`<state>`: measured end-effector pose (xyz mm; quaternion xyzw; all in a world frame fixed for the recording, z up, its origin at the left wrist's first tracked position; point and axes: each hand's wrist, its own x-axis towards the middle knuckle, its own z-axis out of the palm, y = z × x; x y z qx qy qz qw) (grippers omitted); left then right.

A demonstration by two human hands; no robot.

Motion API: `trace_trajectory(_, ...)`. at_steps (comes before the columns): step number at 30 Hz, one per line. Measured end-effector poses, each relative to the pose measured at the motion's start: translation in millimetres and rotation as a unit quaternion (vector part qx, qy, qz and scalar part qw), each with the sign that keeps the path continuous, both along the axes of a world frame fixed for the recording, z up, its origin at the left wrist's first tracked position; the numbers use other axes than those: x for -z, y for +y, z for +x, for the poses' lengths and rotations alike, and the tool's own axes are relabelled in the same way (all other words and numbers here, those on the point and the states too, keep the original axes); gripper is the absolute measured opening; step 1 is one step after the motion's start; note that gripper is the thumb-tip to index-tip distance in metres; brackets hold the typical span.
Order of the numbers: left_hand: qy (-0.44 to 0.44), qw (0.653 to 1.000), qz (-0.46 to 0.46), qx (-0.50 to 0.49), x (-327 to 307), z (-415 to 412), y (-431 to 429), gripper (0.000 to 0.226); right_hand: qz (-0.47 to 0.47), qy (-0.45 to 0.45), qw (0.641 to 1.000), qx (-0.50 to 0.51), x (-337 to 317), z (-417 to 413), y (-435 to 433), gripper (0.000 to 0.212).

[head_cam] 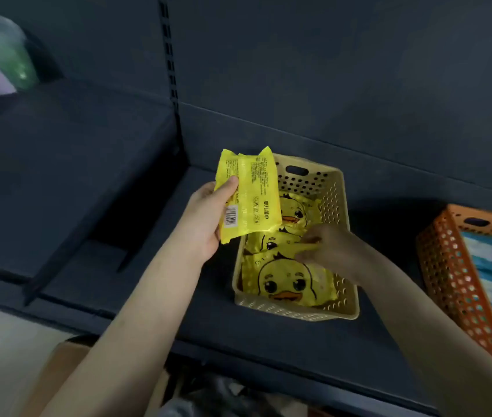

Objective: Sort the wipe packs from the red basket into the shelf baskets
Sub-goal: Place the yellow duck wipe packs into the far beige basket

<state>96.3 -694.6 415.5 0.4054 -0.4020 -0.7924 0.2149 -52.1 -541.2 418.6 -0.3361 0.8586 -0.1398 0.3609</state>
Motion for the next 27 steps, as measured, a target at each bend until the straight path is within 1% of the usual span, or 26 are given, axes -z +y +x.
trace_trajectory(2,-0.007,1.000,0.004,0.027,3.2,-10.4,-7.3,0.033,0.040,0.067,0.993,-0.087,-1.3,2.3,-5.5,0.047)
trace_trajectory(4,-0.013,0.999,0.006,0.041,6.6,-15.7,-13.3,0.035,0.093,0.093,0.981,-0.143,3.5,7.7,-11.8,0.052)
trace_trajectory(6,-0.010,0.999,0.015,0.051,9.6,-17.3,-18.3,0.034,0.132,0.096,0.972,-0.171,9.8,10.1,-17.1,0.056)
trace_trajectory(10,0.000,0.998,0.018,0.065,11.3,-17.9,-25.2,0.024,0.149,0.094,0.963,-0.204,8.6,9.2,-22.3,0.054)
trace_trajectory(14,-0.004,0.998,0.003,0.062,10.4,-18.7,-24.4,0.015,0.141,0.070,0.965,-0.209,12.6,12.1,-13.1,0.054)
trace_trajectory(17,-0.009,0.999,-0.002,0.051,10.0,-18.9,-23.6,0.010,0.147,0.084,0.957,-0.234,17.8,13.2,-10.8,0.055)
trace_trajectory(19,-0.009,0.999,-0.002,0.048,9.3,-19.0,-22.0,0.010,0.143,0.062,0.961,-0.229,17.6,11.5,-8.8,0.059)
trace_trajectory(21,-0.003,0.999,-0.006,0.050,6.9,-18.0,-20.2,0.012,0.101,0.057,0.973,-0.201,8.9,7.9,-6.4,0.055)
trace_trajectory(22,0.002,0.999,-0.010,0.049,6.0,-17.5,-19.5,0.015,0.054,0.077,0.980,-0.176,1.2,6.1,-5.6,0.048)
trace_trajectory(24,0.006,0.999,-0.027,0.047,3.7,-16.8,-17.1,0.022,-0.100,0.122,0.984,-0.087,-13.8,4.7,-5.4,0.036)
trace_trajectory(25,0.001,0.998,-0.045,0.049,1.3,-16.6,-14.5,0.024,-0.181,0.119,0.975,-0.041,-21.7,5.4,-6.4,0.035)
trace_trajectory(26,-0.007,0.996,-0.066,0.057,-1.0,-17.0,-11.0,0.024,-0.242,0.083,0.967,-0.008,-28.1,6.5,-8.6,0.037)
trace_trajectory(27,-0.012,0.994,-0.086,0.072,-3.5,-17.5,-6.8,0.026,-0.275,0.011,0.961,0.017,-33.7,9.3,-11.0,0.043)
